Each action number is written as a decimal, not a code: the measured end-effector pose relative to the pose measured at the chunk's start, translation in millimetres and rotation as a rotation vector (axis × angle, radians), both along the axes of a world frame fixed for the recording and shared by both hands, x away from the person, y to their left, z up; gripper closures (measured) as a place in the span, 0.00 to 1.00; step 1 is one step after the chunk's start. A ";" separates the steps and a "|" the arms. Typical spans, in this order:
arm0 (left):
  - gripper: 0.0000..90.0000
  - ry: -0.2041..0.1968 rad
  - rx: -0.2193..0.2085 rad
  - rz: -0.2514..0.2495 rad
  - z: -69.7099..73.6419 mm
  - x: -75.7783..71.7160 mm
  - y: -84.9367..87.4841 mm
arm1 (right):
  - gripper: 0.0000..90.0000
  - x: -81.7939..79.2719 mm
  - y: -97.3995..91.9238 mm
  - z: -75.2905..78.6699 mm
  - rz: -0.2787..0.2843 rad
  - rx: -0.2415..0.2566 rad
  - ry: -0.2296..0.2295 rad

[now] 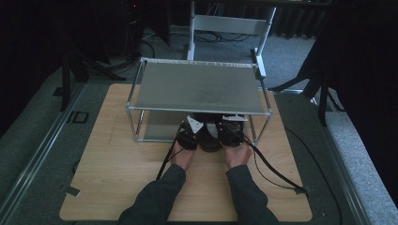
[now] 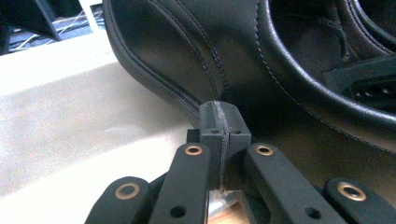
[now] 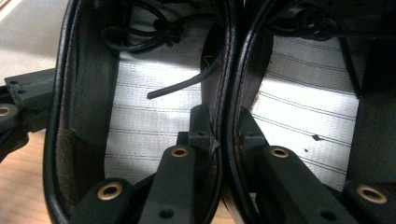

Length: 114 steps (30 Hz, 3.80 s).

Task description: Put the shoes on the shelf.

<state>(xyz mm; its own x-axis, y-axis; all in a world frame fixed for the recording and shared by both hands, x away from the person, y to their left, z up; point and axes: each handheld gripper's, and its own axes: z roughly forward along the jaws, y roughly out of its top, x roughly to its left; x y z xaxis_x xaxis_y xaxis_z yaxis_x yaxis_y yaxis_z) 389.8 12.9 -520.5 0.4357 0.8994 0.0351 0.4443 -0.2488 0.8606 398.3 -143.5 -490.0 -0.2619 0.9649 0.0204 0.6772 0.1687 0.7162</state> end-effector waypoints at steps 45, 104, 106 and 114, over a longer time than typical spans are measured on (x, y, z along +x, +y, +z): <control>1.00 -0.009 0.011 0.062 -17.2 20.3 -6.6 | 0.70 8.5 0.3 -11.0 -0.038 0.058 -0.261; 0.45 0.112 -0.065 -0.183 -23.6 -19.7 -2.5 | 0.26 -9.6 -36.2 -29.6 0.005 -0.091 -0.250; 0.46 0.111 -0.066 -0.189 -23.6 -19.2 -2.6 | 0.26 -10.4 -34.0 -29.8 0.012 -0.114 -0.264; 0.48 0.124 -0.074 -0.170 -22.8 -12.9 -3.7 | 0.23 -8.3 -44.6 -28.7 0.023 -0.068 -0.228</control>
<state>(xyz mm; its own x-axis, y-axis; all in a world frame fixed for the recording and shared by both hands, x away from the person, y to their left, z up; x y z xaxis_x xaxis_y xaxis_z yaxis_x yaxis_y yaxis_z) 376.9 9.2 -543.4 0.5778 0.8110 -0.0917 0.5049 -0.2668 0.8209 389.9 -188.0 -518.6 -0.2738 0.9559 -0.1064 0.4943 0.2347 0.8370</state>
